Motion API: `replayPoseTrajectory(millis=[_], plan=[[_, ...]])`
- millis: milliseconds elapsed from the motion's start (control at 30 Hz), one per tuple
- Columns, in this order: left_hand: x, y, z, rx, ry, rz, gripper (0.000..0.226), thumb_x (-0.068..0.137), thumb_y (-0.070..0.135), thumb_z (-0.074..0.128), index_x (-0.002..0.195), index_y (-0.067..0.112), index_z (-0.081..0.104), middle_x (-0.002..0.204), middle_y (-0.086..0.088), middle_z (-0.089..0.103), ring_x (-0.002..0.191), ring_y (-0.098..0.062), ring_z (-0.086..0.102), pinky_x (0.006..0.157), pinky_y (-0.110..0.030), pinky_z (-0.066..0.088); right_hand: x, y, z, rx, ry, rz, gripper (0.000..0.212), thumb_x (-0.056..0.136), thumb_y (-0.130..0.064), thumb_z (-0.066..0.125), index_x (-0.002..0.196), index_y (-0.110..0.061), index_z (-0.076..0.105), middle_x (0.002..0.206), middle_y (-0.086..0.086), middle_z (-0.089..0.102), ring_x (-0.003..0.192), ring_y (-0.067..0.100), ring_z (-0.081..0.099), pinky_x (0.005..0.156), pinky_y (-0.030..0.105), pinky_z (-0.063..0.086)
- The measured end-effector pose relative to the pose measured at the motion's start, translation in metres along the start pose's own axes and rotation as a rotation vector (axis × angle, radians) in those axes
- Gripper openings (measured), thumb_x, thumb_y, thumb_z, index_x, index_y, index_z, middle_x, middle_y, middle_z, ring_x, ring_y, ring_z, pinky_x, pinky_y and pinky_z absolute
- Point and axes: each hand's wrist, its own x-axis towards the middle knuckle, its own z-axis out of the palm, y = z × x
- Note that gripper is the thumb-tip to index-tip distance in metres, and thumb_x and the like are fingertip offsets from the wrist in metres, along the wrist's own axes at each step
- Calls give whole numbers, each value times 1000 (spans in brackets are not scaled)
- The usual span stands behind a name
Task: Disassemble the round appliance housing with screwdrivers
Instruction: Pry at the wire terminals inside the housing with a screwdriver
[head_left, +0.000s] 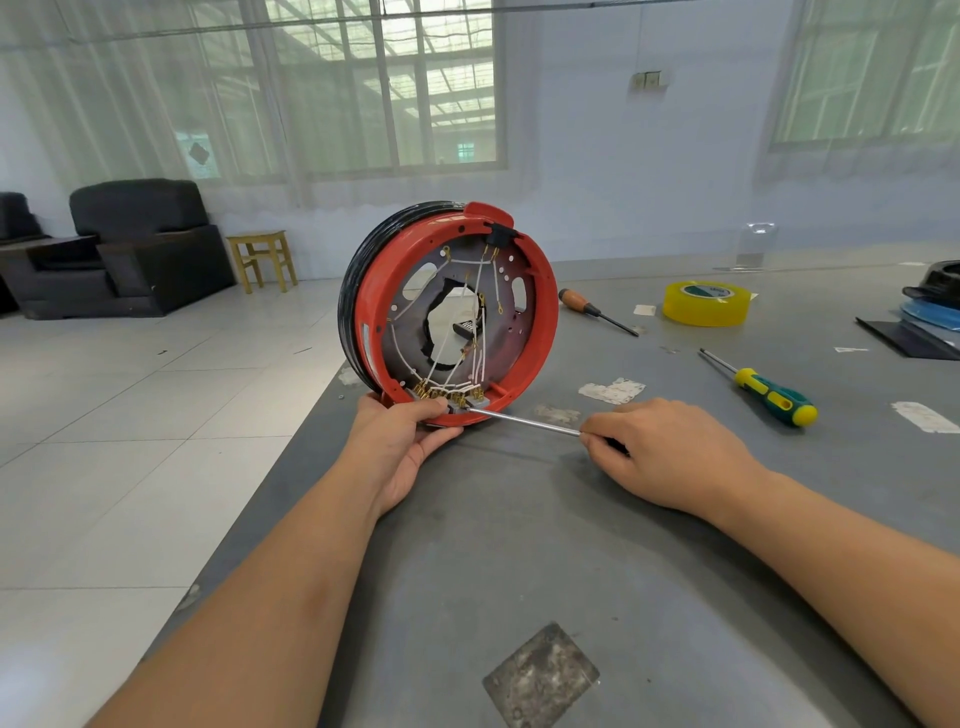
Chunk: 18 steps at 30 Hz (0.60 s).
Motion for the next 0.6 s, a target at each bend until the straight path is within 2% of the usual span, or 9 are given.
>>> replayPoseTrajectory(millis=[200,367,467,600], plan=[[-4,-1,2,19,-32,73,63,87,-23,64,113,30,44,131,-13,61,103,-40,76,71,-47,66,2,2,-3,17,-28,5,30,102,-46,34,102,-35,62,85,-7,67,78,21,61,67,42,57],[-4,-2,1,23,-47,76,66,86,-24,64,113,33,44,131,-9,59,104,-40,75,72,-48,66,5,3,-4,13,-42,24,31,101,-47,34,105,-37,63,87,-7,67,81,22,62,68,42,57],[-5,-3,2,51,-53,88,66,87,-24,65,113,33,44,130,-7,60,97,-35,79,71,-45,66,6,5,-3,-16,-22,42,32,102,-48,33,109,-40,63,94,-9,68,87,23,63,68,42,58],[-7,-3,5,84,-55,84,66,88,-23,64,113,34,42,131,-8,59,105,-37,75,74,-46,67,6,5,-1,-27,-17,54,32,103,-48,33,110,-40,63,98,-9,67,89,23,63,69,40,58]])
